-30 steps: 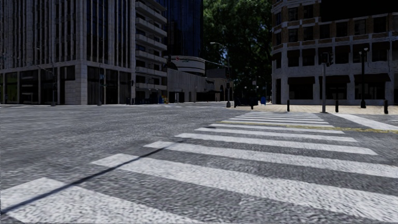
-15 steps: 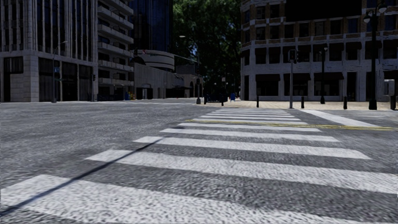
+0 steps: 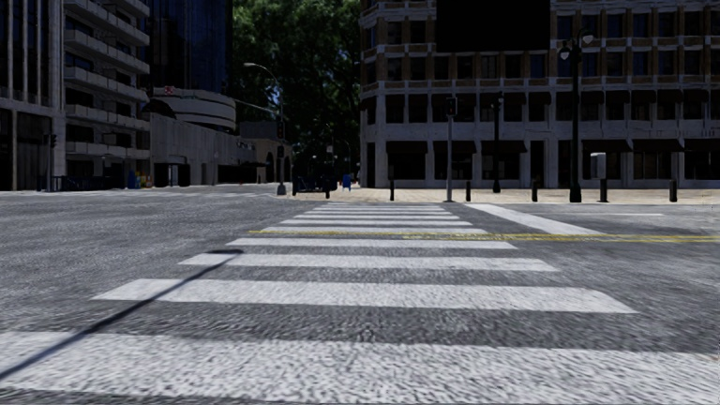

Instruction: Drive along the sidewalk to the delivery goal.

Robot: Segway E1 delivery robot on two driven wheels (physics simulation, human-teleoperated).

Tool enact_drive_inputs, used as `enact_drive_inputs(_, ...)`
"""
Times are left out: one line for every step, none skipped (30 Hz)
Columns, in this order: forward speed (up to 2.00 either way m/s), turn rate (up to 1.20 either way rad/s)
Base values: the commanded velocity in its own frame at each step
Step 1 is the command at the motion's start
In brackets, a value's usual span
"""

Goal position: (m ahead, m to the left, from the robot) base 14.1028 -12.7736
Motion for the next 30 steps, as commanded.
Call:
enact_drive_inputs(1.47, -0.58)
enact_drive_inputs(1.47, -0.58)
enact_drive_inputs(1.47, -0.58)
enact_drive_inputs(1.47, -0.58)
enact_drive_inputs(1.47, -0.58)
enact_drive_inputs(1.47, -0.54)
enact_drive_inputs(1.47, -0.08)
enact_drive_inputs(1.47, 0.00)
enact_drive_inputs(1.47, 0.00)
enact_drive_inputs(1.47, 0.00)
enact_drive_inputs(1.47, 0.00)
enact_drive_inputs(1.47, 0.00)
enact_drive_inputs(1.47, 0.00)
enact_drive_inputs(1.47, 0.00)
enact_drive_inputs(1.47, 0.00)
enact_drive_inputs(1.47, 0.00)
enact_drive_inputs(1.47, 0.00)
enact_drive_inputs(1.47, 0.00)
enact_drive_inputs(1.47, 0.00)
enact_drive_inputs(1.49, 0.00)
enact_drive_inputs(2.00, 0.00)
enact_drive_inputs(2.00, 0.00)
enact_drive_inputs(2.00, 0.00)
enact_drive_inputs(2.00, 0.00)
enact_drive_inputs(2.00, 0.00)
enact_drive_inputs(2.00, 0.00)
enact_drive_inputs(2.00, 0.00)
enact_drive_inputs(2.00, 0.00)
enact_drive_inputs(2.00, 0.00)
enact_drive_inputs(2.00, 0.00)
